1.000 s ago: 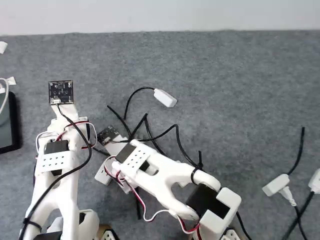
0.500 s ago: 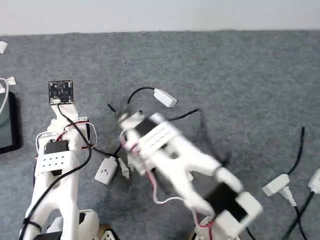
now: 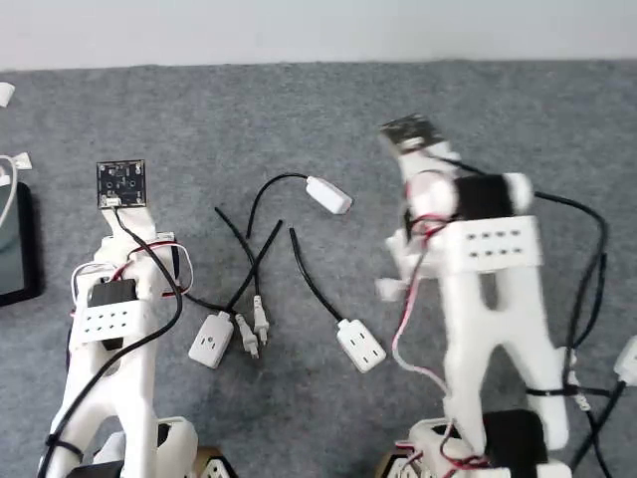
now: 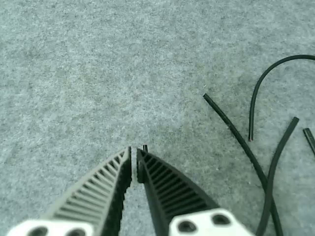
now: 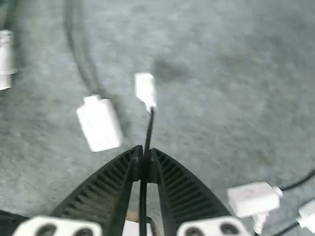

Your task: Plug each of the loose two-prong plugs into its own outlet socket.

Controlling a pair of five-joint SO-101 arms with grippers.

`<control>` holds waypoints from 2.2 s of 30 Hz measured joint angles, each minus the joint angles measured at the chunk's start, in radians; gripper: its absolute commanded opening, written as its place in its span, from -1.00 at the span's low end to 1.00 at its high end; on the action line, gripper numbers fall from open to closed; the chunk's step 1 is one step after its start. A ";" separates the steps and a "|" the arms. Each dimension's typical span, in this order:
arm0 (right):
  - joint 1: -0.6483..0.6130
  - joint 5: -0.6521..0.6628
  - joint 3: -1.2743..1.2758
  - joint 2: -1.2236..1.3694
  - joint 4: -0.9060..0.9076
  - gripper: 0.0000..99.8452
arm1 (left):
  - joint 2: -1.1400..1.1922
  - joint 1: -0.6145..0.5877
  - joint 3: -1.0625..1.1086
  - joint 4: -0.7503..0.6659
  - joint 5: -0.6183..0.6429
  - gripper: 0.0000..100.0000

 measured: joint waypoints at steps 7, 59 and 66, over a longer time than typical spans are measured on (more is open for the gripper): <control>0.132 0.044 -0.114 0.232 0.000 -0.98 | 0.000 0.000 0.000 0.000 0.000 -0.97; 0.250 -0.330 0.034 0.559 -0.427 -0.97 | 0.557 0.971 -0.334 0.313 0.947 -0.54; 0.250 -0.330 0.034 0.559 -0.427 -0.97 | 0.635 1.003 -0.413 0.368 0.925 -0.61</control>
